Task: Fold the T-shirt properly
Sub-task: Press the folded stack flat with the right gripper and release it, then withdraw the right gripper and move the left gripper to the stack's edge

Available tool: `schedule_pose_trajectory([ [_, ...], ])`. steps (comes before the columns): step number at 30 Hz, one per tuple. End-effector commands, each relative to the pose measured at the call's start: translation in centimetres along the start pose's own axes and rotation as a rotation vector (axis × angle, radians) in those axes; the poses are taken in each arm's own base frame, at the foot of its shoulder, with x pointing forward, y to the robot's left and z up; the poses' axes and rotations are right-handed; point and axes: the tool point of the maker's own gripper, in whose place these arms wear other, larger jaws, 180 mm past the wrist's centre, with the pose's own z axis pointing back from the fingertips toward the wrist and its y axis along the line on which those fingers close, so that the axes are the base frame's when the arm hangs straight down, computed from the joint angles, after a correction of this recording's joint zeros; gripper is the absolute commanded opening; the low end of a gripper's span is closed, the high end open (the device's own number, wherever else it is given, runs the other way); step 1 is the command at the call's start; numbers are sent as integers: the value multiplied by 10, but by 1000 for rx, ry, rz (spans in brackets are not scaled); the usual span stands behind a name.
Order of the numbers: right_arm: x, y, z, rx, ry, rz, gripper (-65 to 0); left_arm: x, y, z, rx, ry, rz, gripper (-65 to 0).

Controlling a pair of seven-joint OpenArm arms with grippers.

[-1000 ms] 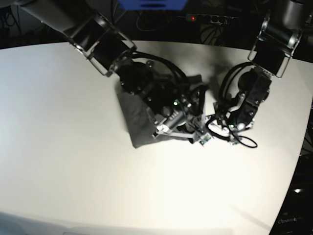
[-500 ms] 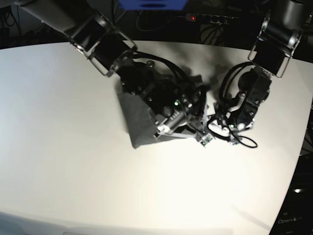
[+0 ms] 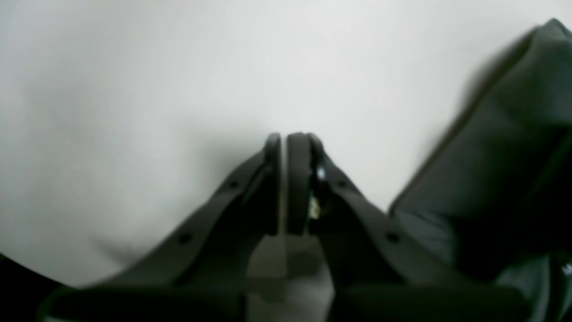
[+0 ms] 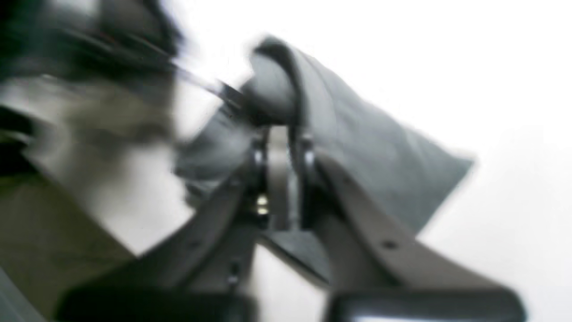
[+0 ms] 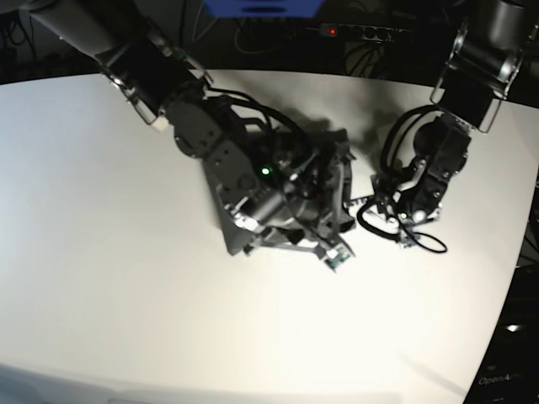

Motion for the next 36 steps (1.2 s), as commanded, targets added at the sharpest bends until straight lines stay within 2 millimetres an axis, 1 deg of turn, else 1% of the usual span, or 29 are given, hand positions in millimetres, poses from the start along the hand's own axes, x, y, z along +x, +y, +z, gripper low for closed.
schedule_pose_trajectory([
  [1,14,-10,7,-17,-55,-11,-650,8,3,5,0,-22,6,-617],
  [4,8,-34,11,-68,-71,-24,-644,14,2,17,-35,-62,17,-617],
  [6,0,-46,12,-97,-70,-13,-644,18,2,29,-74,-74,41,-617],
  [7,-9,-51,10,-108,-56,-6,-644,19,2,35,-93,-69,39,-617],
  [9,-19,-58,9,-125,-49,5,-644,25,4,47,-124,-81,21,-617],
  [10,-24,-64,9,-136,-44,27,-644,29,7,52,-136,-100,21,-617],
  [12,-39,-72,8,-141,-15,107,-644,31,15,57,-152,-120,40,-617],
  [14,-52,-81,8,-151,10,160,-644,22,21,56,-162,-114,39,-617],
  [17,-70,-95,8,-177,32,186,-644,3,16,52,-180,-92,-36,-617],
  [19,-79,-106,9,-199,55,201,-644,-10,5,53,-210,-84,-95,-617],
  [22,-90,-122,11,-231,91,212,-644,-38,-6,55,-254,-69,-197,-617],
  [24,-90,-131,14,-250,94,222,-644,-54,-10,57,-274,-61,-253,-617],
  [26,-88,-131,15,-245,95,249,-644,-63,-12,61,-288,-63,-292,-617],
  [28,-91,-132,15,-233,110,305,-644,-73,-15,65,-304,-66,-330,-617],
  [31,-93,-135,16,-239,123,344,-644,-84,-14,69,-314,-67,-382,-617],
  [33,-93,-143,18,-285,131,368,-644,-93,-15,69,-323,-59,-420,-617],
  [36,-92,-151,21,-330,147,423,-644,-99,-17,69,-337,-55,-477,-617],
])
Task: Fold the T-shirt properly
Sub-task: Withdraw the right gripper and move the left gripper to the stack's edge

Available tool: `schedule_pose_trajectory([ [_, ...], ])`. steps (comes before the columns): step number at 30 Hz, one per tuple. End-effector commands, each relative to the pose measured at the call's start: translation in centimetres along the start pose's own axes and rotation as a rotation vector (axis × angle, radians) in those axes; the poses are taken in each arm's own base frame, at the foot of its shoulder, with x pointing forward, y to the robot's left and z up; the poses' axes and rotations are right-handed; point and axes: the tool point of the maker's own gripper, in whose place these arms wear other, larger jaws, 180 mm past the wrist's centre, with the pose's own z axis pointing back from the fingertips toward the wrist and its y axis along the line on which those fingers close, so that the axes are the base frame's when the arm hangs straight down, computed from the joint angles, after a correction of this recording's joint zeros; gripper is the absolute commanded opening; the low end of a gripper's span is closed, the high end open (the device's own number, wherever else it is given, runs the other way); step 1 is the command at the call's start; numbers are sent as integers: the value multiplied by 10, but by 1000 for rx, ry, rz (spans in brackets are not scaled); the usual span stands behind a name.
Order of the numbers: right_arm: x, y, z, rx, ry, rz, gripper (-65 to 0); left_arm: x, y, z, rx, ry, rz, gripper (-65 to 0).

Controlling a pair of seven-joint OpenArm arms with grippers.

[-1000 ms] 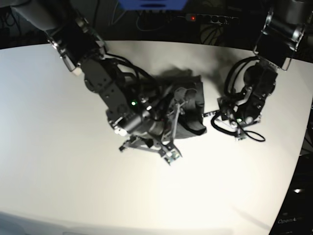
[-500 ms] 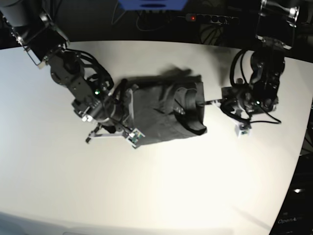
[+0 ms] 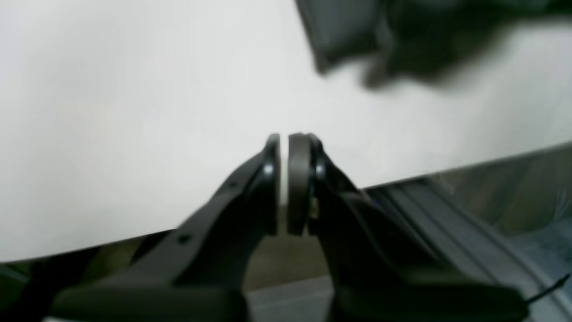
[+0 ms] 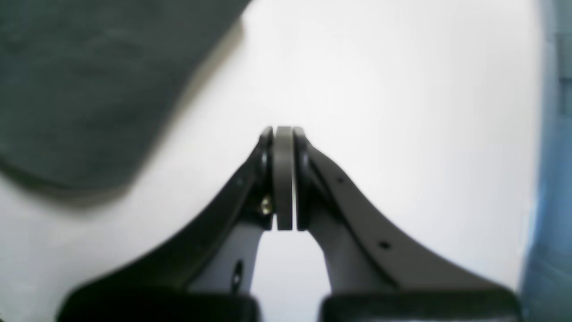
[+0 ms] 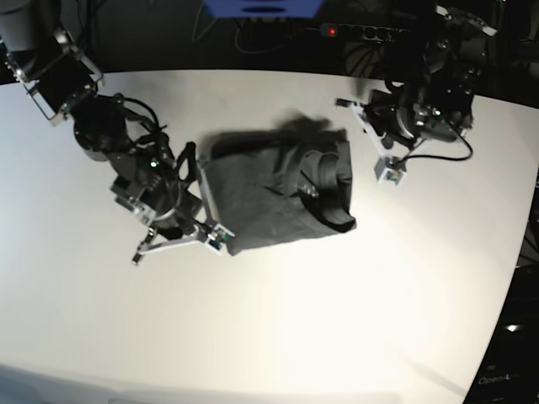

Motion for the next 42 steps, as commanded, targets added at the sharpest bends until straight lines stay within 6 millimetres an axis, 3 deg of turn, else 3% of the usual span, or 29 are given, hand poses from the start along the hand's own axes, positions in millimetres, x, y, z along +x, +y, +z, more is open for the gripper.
schedule_pose_trajectory([
  [1,7,-14,5,-38,-24,21,-644,12,0,6,3,-43,-17,-617],
  [12,6,-21,5,-95,-17,246,-644,17,-21,-6,-45,-33,-23,-617],
  [16,6,-17,6,-90,-24,245,-644,6,-13,-28,-37,54,4,-617],
  [20,6,-16,7,-88,-26,245,-644,6,0,-34,32,68,1,-617],
  [24,5,-16,7,-87,-25,245,-644,16,3,-38,101,53,-18,-617],
  [28,5,-16,7,-87,-24,246,-644,19,5,-55,156,102,-35,-617],
  [35,3,-22,7,-115,-10,256,-644,21,0,-84,152,136,-38,-617],
  [42,0,-30,8,-161,12,277,-644,38,12,-96,172,90,-31,-617],
])
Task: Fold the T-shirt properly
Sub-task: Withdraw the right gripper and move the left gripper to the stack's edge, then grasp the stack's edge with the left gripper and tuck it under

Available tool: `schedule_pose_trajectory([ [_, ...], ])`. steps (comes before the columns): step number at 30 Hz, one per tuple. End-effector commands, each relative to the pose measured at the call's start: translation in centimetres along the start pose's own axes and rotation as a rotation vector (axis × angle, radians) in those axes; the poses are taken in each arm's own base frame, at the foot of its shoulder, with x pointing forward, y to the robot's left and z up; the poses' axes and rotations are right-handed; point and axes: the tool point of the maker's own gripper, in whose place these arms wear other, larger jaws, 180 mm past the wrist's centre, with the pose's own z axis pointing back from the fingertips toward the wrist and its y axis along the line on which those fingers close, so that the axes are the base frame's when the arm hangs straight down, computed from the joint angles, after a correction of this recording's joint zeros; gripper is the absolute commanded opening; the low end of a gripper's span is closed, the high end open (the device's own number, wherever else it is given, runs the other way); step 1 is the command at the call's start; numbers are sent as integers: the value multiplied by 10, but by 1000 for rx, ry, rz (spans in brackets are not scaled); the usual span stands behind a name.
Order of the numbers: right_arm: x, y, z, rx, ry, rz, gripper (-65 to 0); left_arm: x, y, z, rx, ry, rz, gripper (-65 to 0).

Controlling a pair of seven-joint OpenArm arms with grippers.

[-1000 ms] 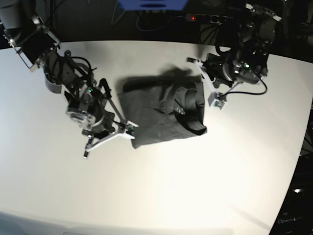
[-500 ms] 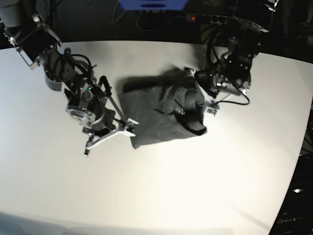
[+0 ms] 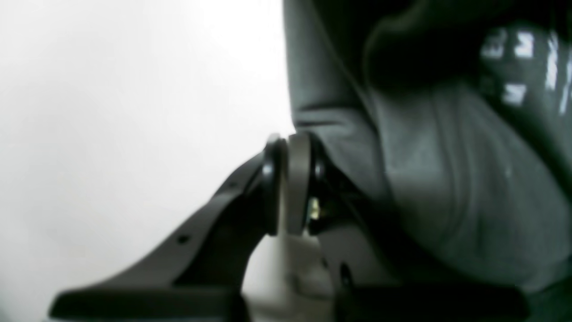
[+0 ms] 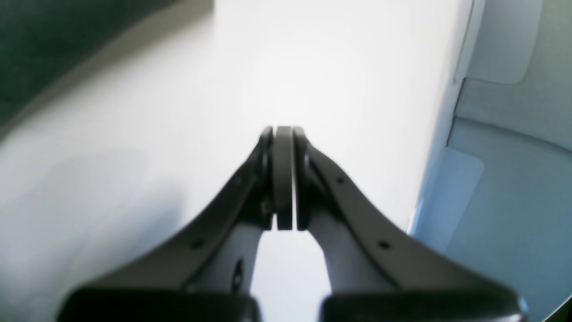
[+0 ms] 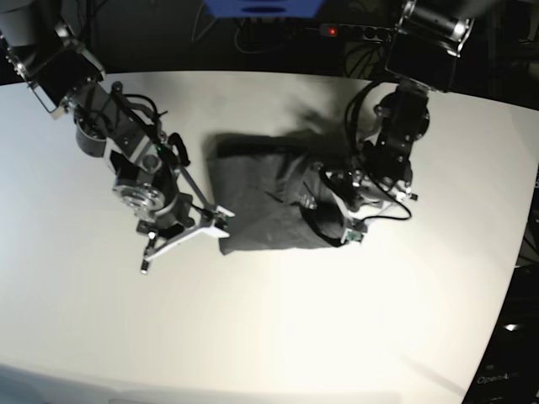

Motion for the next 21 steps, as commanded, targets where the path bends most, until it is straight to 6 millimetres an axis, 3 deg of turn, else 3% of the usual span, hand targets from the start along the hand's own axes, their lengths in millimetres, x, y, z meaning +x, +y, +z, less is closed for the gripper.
schedule_pose_trajectory([
  [1,2,-17,4,-48,-10,-7,-644,-45,-12,-14,-48,157,7,-617],
  [6,2,-19,5,-54,-11,-6,-644,-27,-3,-32,-31,107,14,-617],
  [12,-1,-18,12,-62,-21,5,-644,-8,-24,-52,-40,69,-70,-617],
  [21,-33,-19,11,-63,43,-21,-644,46,-43,-54,-47,0,-108,-617],
])
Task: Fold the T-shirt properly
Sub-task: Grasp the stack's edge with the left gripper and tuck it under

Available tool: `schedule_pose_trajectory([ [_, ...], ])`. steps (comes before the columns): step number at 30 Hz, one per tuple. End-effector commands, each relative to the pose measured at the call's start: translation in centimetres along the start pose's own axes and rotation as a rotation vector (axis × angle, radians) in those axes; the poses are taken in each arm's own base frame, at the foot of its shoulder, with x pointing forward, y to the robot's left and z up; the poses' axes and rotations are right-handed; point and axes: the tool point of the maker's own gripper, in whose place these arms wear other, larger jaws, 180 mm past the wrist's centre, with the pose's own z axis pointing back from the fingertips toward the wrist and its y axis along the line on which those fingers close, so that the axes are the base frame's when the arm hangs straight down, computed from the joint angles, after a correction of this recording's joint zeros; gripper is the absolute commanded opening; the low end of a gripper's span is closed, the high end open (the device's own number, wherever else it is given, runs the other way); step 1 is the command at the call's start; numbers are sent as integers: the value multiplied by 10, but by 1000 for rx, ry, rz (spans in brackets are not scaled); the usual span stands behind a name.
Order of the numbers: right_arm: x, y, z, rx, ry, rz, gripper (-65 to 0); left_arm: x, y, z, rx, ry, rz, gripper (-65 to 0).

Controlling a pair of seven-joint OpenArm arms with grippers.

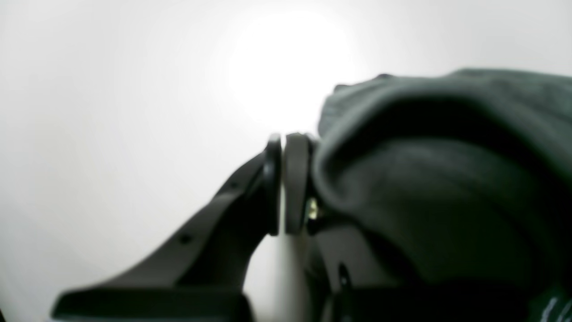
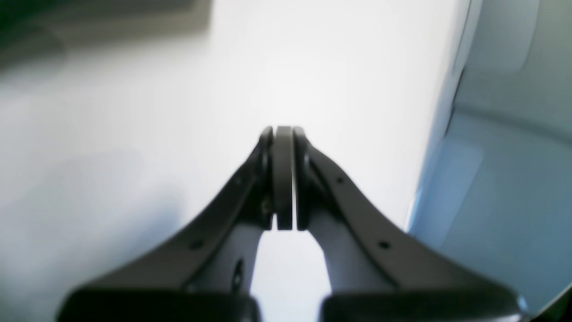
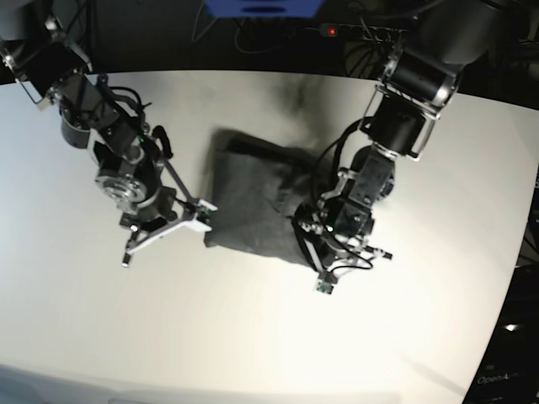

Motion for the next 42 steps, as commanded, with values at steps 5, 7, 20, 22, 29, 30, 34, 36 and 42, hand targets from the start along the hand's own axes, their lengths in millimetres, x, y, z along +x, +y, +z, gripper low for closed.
schedule_pose_trajectory([
  [5,-22,-29,3,-73,2,-61,-644,-28,-57,-3,-153,146,-76,-617],
  [7,-31,-32,3,-75,10,-70,-644,-20,-62,-5,-155,129,-94,-617],
  [20,-110,-42,11,-56,130,-144,-644,36,-119,4,-260,-47,-347,-617],
  [22,-118,-40,13,-57,130,-169,-644,44,-120,5,-257,-70,-364,-616],
  [29,-156,-30,21,-58,172,-251,-644,68,-135,13,-264,-199,-465,-615],
  [30,-159,-26,22,-53,176,-255,-644,71,-136,14,-264,-219,-462,-615],
  [34,-168,-9,24,-23,179,-263,-644,103,-117,19,-240,-277,-369,-616],
  [36,-168,0,24,-2,174,-259,-644,116,-98,20,-192,-297,-270,-616],
  [42,-164,18,23,33,160,-271,-644,134,-35,19,-58,-320,-111,-616],
])
